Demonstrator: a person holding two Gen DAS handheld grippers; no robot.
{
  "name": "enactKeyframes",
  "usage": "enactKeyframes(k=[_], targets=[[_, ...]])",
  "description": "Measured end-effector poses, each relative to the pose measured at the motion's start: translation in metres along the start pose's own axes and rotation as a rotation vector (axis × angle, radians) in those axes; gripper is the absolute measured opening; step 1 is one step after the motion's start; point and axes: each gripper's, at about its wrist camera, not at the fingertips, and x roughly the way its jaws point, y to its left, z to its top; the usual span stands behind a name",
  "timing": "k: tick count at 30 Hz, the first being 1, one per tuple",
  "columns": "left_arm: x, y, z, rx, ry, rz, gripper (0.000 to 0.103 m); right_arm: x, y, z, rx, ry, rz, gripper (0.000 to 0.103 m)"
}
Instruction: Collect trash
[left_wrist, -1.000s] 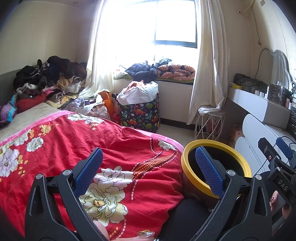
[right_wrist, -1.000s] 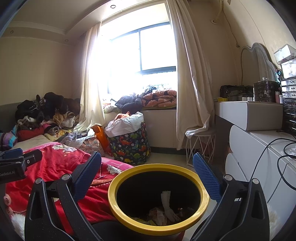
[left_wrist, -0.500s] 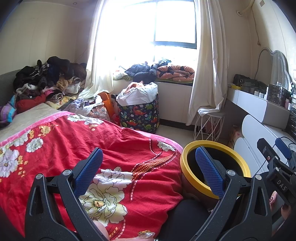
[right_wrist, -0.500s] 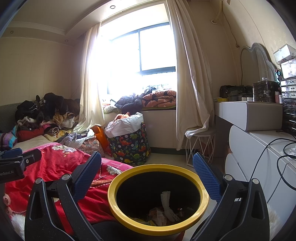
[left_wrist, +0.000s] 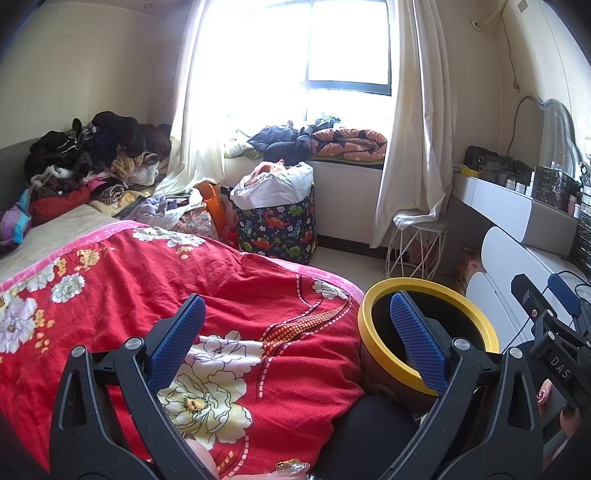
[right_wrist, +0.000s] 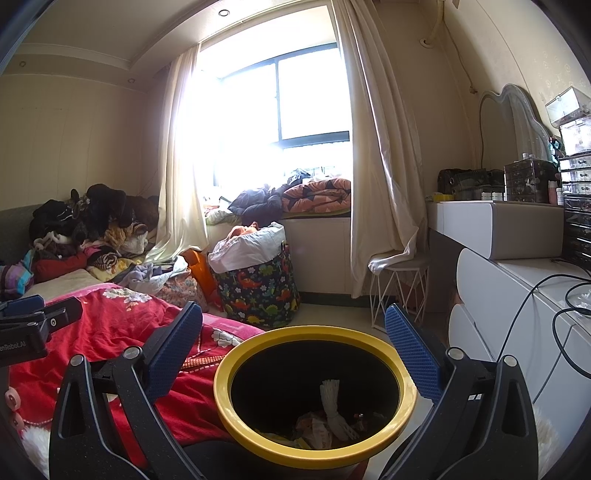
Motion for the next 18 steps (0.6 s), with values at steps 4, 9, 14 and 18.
enactKeyframes(k=[4, 9, 14, 18], targets=[[0.0000, -0.0004, 0.0000, 0.000, 0.001, 0.000, 0.092, 0.0006, -0.0004, 0.0002, 0.000, 0.001, 0.000, 0.097], [0.0004, -0.0011, 0.0002, -0.001, 0.001, 0.001, 0.092, 0.0007, -0.0008, 0.0003, 0.000, 0.000, 0.000, 0.097], [0.0005, -0.0014, 0.0008, 0.000, 0.004, -0.001, 0.092, 0.0009, -0.0009, 0.0006, 0.001, 0.001, 0.000, 0.097], [0.0004, -0.0015, 0.0005, 0.001, 0.006, -0.001, 0.092, 0.0010, -0.0008, 0.0006, 0.000, 0.003, 0.001, 0.097]])
